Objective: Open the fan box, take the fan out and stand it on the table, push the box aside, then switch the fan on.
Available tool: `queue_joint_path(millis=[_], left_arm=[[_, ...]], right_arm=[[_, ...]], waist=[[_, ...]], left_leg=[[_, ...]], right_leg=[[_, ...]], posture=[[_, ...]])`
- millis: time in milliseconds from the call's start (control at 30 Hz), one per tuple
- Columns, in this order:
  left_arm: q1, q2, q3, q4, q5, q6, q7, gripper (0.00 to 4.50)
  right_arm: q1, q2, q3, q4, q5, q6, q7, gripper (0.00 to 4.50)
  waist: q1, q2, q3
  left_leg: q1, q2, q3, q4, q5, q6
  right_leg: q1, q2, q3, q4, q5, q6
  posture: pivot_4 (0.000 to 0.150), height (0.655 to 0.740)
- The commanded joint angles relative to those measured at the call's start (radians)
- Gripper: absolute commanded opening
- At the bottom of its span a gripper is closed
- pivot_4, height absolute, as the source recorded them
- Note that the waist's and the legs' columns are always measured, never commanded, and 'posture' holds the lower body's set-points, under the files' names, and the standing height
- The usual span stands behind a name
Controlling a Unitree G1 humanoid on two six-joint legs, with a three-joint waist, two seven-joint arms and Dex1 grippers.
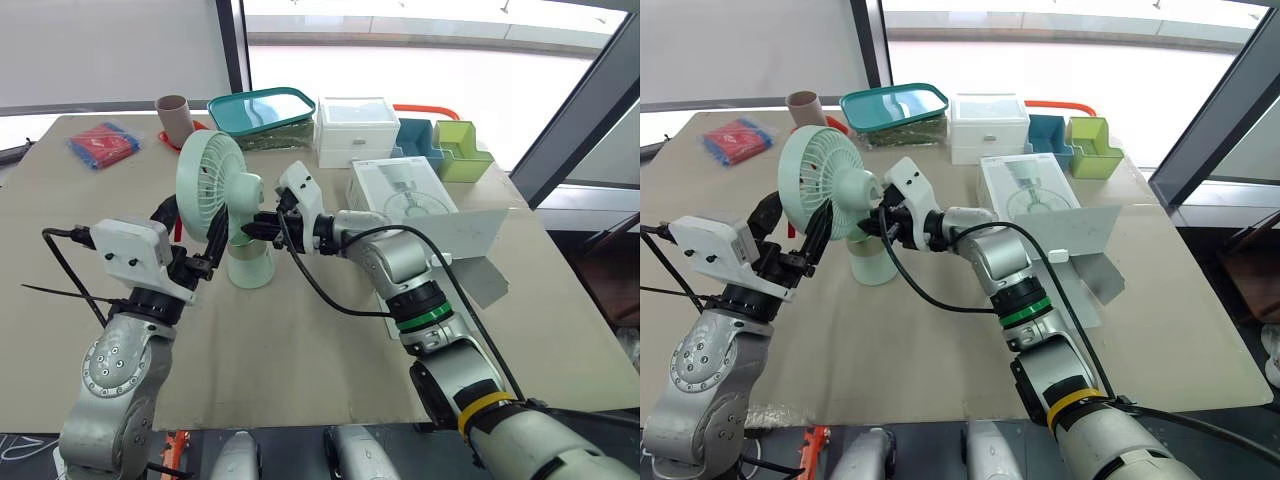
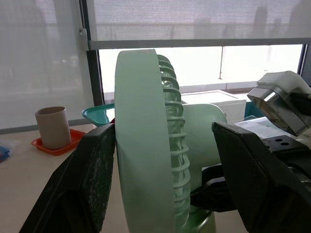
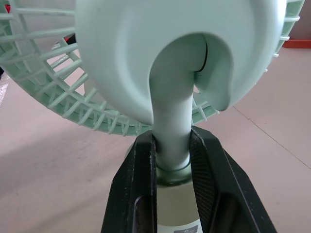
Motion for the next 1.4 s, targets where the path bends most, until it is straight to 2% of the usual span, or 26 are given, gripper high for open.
queue_joint_path(millis=[33,133,400,500,633,800,833,1133,1400], left_arm=[[0.029,0.007,0.023,-0.029,-0.003,-0.04,-0.015,3.33],[0.069,0.013,0.038,-0.034,-0.01,-0.067,-0.04,3.33],[0.284,0.071,0.135,-0.064,-0.157,-0.124,-0.207,3.33],[0.318,0.093,0.165,-0.056,-0.205,-0.123,-0.234,3.33],[0.356,0.127,0.199,-0.001,-0.289,-0.153,-0.337,3.33],[0.355,0.151,0.235,0.078,-0.336,-0.169,-0.389,3.33],[0.355,0.155,0.241,0.091,-0.345,-0.177,-0.405,3.1],[0.346,0.185,0.277,0.222,-0.362,-0.229,-0.496,3.1],[0.32,0.256,0.3,0.267,-0.434,-0.201,-0.573,3.1]], right_arm=[[-0.058,0.006,-0.041,-0.017,0.017,-0.046,-0.004,0.42],[-0.066,0.001,-0.049,-0.002,0.018,-0.058,-0.006,0.42],[-0.097,-0.018,-0.072,0.079,0.009,-0.112,-0.012,0.42],[-0.099,-0.026,-0.07,0.096,0.005,-0.132,-0.009,0.42],[-0.09,-0.037,-0.075,0.087,0.016,-0.139,0.004,0.42],[-0.059,-0.057,-0.078,0.021,0.043,-0.126,0.041,0.42],[-0.049,-0.061,-0.081,-0.002,0.056,-0.116,0.052,0.42],[0.027,-0.103,-0.101,-0.189,0.155,-0.04,0.114,0.42],[0.11,-0.163,-0.078,-0.351,0.2,0.025,0.149,0.42]], waist=[[0.0,0.0,0.0],[0.0,0.0,0.0],[-0.002,0.0,0.0],[-0.001,0.0,0.0],[-0.001,0.0,0.0],[-0.001,0.0,0.0],[-0.001,0.0,0.0],[-0.001,0.0,0.0],[-0.001,0.0,0.0]], left_leg=[[0.0,0.0,0.0,0.0,0.0,0.0],[0.0,0.0,0.0,0.0,0.0,0.0],[0.0,0.0,0.0,0.0,0.0,0.0],[0.0,0.0,0.0,0.0,0.0,0.0],[0.0,0.0,0.0,0.0,0.0,0.0],[0.0,0.001,0.0,0.0,0.0,0.0],[0.0,0.001,0.0,0.0,0.0,0.0],[0.0,0.001,0.0,0.0,0.0,0.0],[0.0,0.001,0.0,0.0,0.0,0.0]], right_leg=[[0.0,0.0,0.0,0.0,0.0,0.0],[0.0,0.0,0.0,0.0,0.0,0.0],[0.0,0.0,0.0,0.0,0.0,0.0],[0.0,0.0,0.0,0.0,0.0,-0.001],[0.0,0.0,0.0,0.0,0.0,-0.001],[0.0,0.001,0.0,0.0,0.0,-0.001],[0.0,0.001,0.0,0.0,0.0,-0.001],[0.0,0.001,-0.001,0.0,0.0,-0.001],[0.0,0.001,-0.001,0.0,0.0,-0.001]], posture=[[0.15,0.74],[0.15,0.74],[0.15,0.74],[0.15,0.74],[0.15,0.74],[0.15,0.74],[0.15,0.74],[0.15,0.74],[0.15,0.74]])
